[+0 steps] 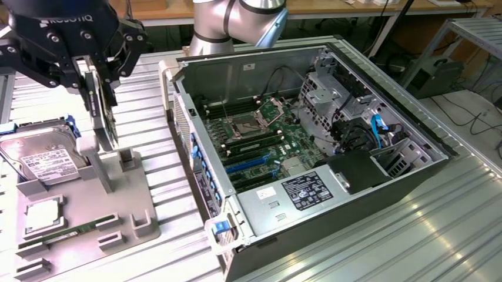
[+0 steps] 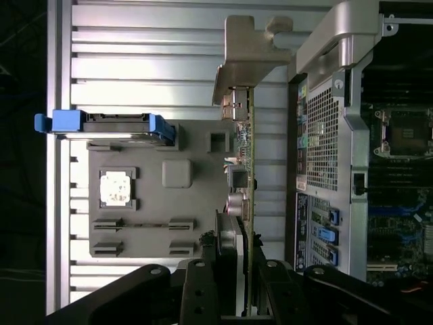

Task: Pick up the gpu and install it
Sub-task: 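Pick up the gpu and move the gpu toward the slot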

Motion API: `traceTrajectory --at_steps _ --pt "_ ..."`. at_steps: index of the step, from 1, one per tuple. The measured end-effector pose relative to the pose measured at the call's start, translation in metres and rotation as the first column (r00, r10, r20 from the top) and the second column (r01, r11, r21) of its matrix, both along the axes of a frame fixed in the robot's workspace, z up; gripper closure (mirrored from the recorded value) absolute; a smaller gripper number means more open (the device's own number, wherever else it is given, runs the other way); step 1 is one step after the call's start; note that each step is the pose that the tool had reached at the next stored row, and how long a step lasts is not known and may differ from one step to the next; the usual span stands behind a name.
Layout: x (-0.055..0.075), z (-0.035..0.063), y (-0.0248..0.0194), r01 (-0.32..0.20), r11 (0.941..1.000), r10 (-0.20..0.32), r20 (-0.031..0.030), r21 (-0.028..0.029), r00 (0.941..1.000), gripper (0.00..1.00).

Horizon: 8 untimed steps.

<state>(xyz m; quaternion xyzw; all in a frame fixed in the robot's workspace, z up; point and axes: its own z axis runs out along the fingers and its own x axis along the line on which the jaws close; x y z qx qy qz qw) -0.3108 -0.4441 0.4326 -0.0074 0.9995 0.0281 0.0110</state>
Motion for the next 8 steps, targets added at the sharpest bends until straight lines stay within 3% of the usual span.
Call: traceTrajectory --at_steps 8 --pt "0.0 0.0153 0.0 0.0 1.0 0.0 -0.0001 -0.0001 1.0 0.72"
